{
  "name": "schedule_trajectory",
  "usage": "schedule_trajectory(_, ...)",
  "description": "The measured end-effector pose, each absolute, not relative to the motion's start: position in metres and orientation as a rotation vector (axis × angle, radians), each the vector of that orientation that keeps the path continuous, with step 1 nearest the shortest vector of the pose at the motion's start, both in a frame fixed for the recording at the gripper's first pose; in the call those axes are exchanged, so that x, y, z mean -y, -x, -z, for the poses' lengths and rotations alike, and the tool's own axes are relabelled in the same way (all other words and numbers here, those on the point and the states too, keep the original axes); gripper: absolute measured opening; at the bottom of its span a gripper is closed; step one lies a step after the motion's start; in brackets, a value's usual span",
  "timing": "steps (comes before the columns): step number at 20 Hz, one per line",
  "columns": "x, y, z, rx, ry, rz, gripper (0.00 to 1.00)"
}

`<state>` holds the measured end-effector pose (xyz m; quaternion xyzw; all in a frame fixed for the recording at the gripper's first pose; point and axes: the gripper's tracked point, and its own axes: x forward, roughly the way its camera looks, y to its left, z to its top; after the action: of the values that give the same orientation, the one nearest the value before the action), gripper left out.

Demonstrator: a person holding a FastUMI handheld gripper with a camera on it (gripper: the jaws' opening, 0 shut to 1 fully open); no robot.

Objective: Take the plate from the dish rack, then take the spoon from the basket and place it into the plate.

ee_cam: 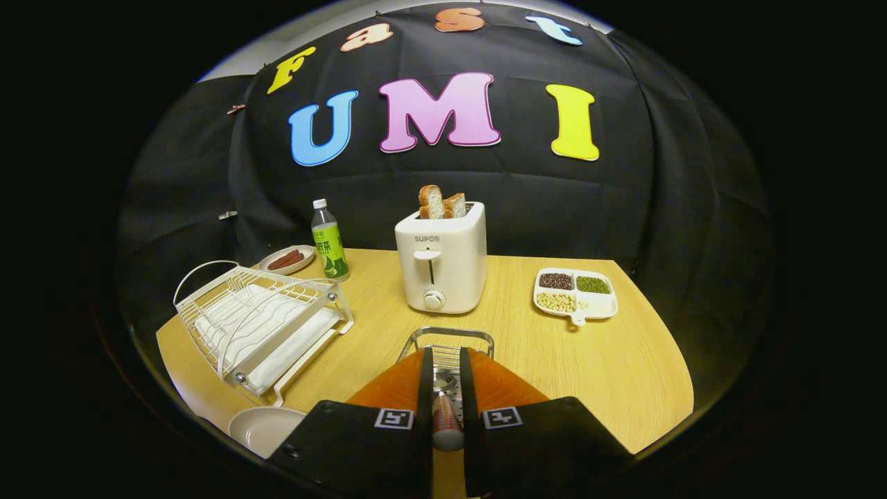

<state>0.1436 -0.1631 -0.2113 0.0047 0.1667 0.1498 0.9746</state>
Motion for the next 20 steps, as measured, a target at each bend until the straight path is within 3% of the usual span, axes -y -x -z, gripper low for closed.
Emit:
schedule_trajectory(10,0.173,-0.132,0.136,-0.278,-0.061,-0.311,0.21)
schedule_trajectory(15,0.153,-0.088,0.097,-0.253,-0.121,-0.391,0.21)
schedule_trajectory(20,0.113,-0.032,0.102,-0.300,-0.157,-0.498,0.20)
